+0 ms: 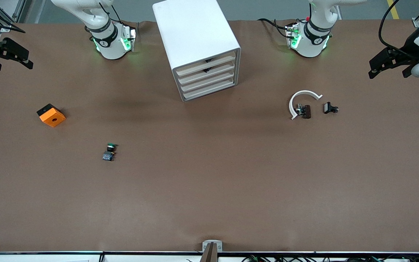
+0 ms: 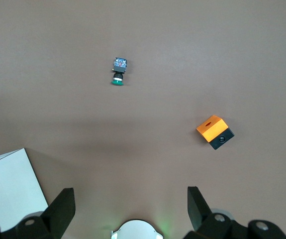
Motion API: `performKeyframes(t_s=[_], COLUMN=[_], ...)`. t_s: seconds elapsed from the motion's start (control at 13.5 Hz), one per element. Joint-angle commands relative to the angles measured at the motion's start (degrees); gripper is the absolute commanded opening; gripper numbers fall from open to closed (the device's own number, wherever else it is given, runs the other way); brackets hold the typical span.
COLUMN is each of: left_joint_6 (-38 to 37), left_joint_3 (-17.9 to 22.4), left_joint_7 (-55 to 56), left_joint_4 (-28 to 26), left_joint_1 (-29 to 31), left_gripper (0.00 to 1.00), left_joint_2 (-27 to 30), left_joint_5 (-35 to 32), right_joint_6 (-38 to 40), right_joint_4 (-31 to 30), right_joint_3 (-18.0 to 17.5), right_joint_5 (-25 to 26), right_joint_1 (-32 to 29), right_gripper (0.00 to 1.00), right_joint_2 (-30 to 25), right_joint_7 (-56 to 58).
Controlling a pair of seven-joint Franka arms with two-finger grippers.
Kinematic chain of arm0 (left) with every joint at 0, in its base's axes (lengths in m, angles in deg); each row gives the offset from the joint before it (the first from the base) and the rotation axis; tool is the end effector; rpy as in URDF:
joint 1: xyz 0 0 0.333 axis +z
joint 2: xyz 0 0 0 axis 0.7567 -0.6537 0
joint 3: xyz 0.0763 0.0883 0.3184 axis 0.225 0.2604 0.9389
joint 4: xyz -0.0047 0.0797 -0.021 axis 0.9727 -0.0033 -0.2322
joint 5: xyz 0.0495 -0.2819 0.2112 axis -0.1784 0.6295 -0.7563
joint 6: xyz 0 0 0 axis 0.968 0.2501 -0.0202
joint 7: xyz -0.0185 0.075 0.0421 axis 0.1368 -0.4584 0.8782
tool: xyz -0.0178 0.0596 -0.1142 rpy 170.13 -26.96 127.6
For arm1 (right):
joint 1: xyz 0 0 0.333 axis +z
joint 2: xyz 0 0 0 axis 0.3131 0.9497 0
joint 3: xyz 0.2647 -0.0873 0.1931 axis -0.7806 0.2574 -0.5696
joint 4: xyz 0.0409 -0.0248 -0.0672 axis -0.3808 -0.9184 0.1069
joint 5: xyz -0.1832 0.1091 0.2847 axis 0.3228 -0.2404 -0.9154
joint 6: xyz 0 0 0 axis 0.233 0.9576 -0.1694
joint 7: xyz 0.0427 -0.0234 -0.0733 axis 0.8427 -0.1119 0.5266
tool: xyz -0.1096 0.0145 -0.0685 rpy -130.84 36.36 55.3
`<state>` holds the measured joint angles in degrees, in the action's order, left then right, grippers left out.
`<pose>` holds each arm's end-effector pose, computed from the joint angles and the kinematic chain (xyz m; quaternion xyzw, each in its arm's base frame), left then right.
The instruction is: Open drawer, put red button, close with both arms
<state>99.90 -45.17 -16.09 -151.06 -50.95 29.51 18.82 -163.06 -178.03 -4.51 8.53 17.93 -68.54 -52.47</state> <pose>0.4549 -0.0378 0.6481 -1.0000 -0.0041 -0.0007 0.0056 0.4234 -0.0253 0.6493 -0.9994 -0.0149 0.0264 0.0161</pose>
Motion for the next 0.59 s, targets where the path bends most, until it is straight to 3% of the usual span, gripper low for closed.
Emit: performKeyframes(t_s=[0.0,0.52], left_joint_6=[-0.5,-0.7], left_joint_3=[0.1,0.1], left_joint_7=[0.3,0.3], left_joint_4=[1.3,1.3], left_joint_1=[0.2,0.2], left_gripper=[1.0,1.0], left_joint_2=[-0.5,-0.4], left_joint_5=[0.9,0.8], right_joint_6=[0.0,-0.4], right_joint_4=[-0.8,-0.8], right_joint_3=[-0.1,-0.2], right_joint_5=[-0.6,-0.7], right_joint_1=[0.0,0.1], right_gripper=[1.0,1.0], right_joint_2=[-1.1,-1.1], right_joint_7=[-0.1,-3.8])
